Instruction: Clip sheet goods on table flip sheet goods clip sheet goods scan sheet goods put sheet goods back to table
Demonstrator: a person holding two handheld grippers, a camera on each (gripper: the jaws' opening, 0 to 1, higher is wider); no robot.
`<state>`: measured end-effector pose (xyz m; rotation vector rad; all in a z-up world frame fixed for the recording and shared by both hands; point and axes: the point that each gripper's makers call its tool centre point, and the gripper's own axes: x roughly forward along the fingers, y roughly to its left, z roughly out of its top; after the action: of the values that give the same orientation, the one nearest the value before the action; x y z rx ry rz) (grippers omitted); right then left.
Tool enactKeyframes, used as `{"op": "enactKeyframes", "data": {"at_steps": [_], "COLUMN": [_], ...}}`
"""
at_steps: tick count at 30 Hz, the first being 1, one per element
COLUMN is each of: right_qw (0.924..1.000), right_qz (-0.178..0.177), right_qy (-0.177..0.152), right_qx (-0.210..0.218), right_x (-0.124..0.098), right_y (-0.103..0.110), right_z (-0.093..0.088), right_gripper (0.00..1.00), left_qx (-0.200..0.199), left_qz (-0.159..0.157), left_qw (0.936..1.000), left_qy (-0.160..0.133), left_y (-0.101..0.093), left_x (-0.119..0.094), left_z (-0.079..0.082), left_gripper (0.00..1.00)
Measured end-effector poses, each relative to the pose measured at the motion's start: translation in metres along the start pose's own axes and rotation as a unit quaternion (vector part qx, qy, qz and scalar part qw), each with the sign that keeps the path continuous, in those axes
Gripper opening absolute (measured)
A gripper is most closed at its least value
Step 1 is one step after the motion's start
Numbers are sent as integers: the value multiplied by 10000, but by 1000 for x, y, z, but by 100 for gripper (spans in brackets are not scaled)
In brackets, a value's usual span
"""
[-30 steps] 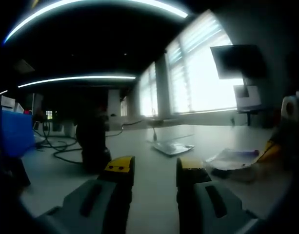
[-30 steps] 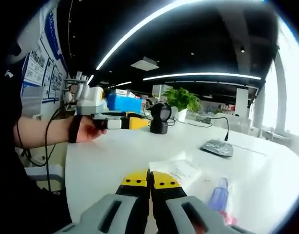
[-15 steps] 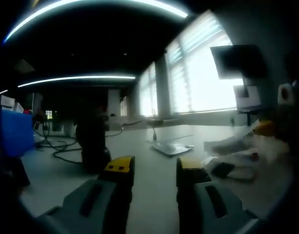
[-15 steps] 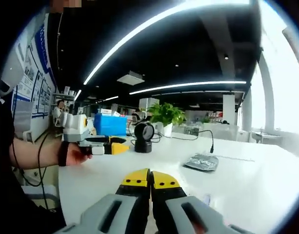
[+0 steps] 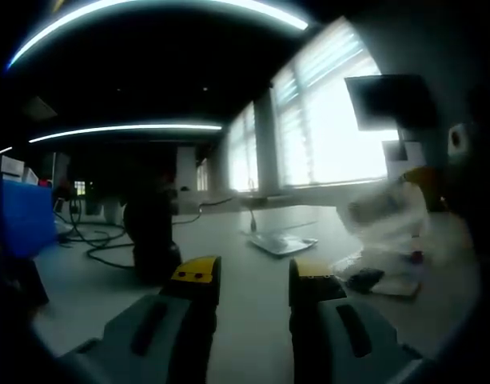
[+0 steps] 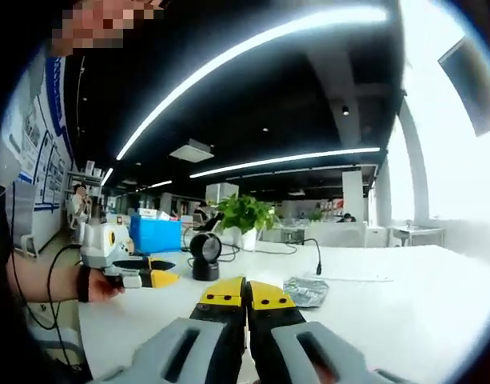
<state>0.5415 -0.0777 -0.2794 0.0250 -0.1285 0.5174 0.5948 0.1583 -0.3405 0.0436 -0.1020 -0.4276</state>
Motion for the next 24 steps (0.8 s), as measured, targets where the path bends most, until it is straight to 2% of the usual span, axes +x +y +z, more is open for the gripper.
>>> {"op": "enactKeyframes", "data": {"at_steps": [1, 3, 6, 9, 16, 19, 24], "right_qw": [9997, 9985, 9991, 9984, 9961, 9928, 9888], "right_qz": [-211, -306, -342, -466, -795, -1101, -1366], "right_qy": [-90, -133, -213, -239, -390, -471, -591], "right_qx": [-127, -439, -138, -224, 9, 73, 77], "right_x": [-1, -2, -4, -5, -8, -11, -16], "right_y": [-11, -17, -24, -32, -55, -70, -83], "right_z": [4, 7, 11, 14, 23, 25, 26], "right_gripper": [0, 0, 0, 0, 0, 0, 0], "left_qx": [-1, -6, -10, -4, -13, -12, -16], "left_qz": [1, 0, -6, -8, -10, -4, 2], "left_qw": [10000, 10000, 10000, 10000, 10000, 10000, 10000], "left_qy": [1, 1, 2, 4, 5, 2, 0], "left_y": [0, 0, 0, 0, 0, 1, 1], "left_x": [0, 0, 0, 0, 0, 0, 0], "left_z": [0, 0, 0, -1, -1, -1, -1], "left_gripper": [27, 27, 27, 27, 27, 27, 27]}}
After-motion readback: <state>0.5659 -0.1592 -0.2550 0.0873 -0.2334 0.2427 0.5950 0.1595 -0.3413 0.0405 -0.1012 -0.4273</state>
